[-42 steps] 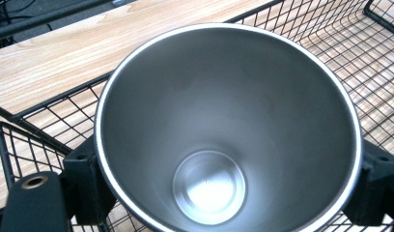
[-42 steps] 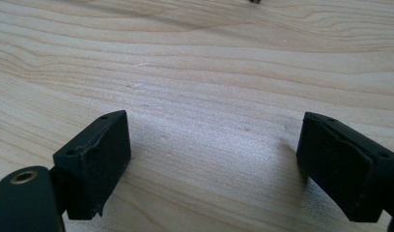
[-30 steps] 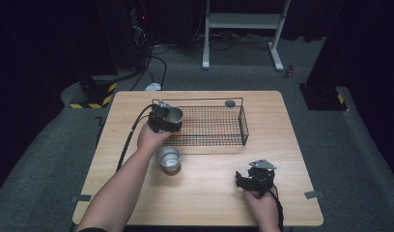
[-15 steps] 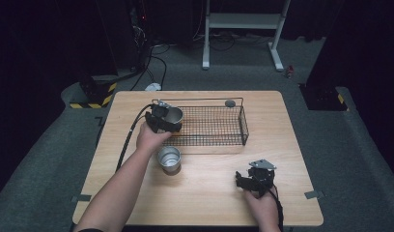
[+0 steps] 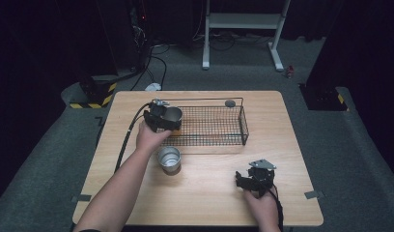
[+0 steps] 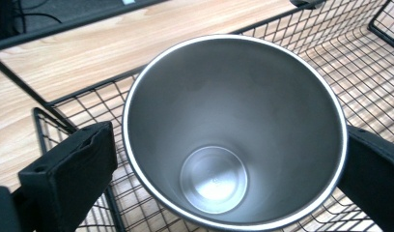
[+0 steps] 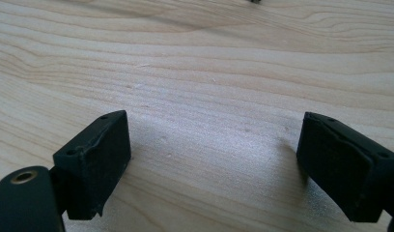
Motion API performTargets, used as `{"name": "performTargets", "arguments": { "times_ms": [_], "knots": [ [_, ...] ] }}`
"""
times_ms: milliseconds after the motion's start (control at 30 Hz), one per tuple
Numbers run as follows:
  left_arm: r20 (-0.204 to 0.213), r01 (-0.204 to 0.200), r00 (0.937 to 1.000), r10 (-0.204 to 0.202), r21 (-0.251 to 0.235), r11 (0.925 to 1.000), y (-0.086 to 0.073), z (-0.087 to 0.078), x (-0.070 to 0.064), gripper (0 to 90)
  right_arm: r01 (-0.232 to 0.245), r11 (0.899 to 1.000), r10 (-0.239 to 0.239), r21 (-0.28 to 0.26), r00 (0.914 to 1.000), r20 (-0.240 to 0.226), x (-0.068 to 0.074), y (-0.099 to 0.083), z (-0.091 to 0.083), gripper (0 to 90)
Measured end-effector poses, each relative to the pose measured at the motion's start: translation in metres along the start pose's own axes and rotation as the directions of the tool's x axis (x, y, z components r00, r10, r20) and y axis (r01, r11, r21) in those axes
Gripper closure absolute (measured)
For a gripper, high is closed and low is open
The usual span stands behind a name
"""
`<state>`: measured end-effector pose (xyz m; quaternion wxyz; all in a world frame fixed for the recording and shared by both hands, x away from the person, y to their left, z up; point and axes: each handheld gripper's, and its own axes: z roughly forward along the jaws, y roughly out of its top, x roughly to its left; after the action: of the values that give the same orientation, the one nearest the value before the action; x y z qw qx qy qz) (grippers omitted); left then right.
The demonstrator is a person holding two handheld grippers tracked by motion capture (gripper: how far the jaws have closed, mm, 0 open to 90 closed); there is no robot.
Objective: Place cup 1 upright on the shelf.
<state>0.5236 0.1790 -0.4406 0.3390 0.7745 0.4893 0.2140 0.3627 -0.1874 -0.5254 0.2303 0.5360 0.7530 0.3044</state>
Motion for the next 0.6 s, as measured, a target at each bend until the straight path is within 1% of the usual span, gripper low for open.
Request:
{"name": "performTargets", "arguments": {
  "times_ms": [33,100,133,200,367,467,600],
  "knots": [
    [0.002,0.005,1.0000,-0.005,-0.005,1.0000,0.000,-0.001,0.000,0.0,0.000,1.000,0.000,0.000,1.0000,0.000,0.000,0.000,0.000,11.8],
    [0.003,-0.002,1.0000,0.002,-0.004,1.0000,-0.001,-0.002,0.000,0.0,-0.003,1.000,0.003,0.000,1.0000,-0.001,0.000,0.000,0.000,11.8],
    [-0.003,-0.010,1.0000,0.010,-0.005,0.9999,-0.001,-0.003,0.001,0.0,-0.004,1.000,0.004,0.001,1.0000,-0.001,0.000,0.000,0.000,11.7],
    [0.008,0.004,1.0000,-0.004,-0.015,0.9999,-0.001,-0.005,0.002,0.0,-0.004,1.000,0.004,0.001,1.0000,-0.001,0.000,0.000,0.000,11.7],
    [0.029,0.012,0.9995,-0.011,-0.026,0.9996,-0.002,-0.009,0.004,0.0,-0.004,1.000,0.004,0.001,1.0000,-0.001,0.000,0.000,0.000,11.8],
    [0.029,0.006,0.9996,-0.005,-0.036,0.9993,0.000,-0.011,0.003,0.0,-0.004,1.000,0.004,0.001,1.0000,-0.001,0.000,0.000,0.000,11.8],
    [0.030,0.015,0.9995,-0.013,-0.058,0.9982,0.001,-0.016,0.003,0.0,-0.004,1.000,0.004,0.001,1.0000,-0.001,0.000,0.000,0.000,11.8]
  ]
}}
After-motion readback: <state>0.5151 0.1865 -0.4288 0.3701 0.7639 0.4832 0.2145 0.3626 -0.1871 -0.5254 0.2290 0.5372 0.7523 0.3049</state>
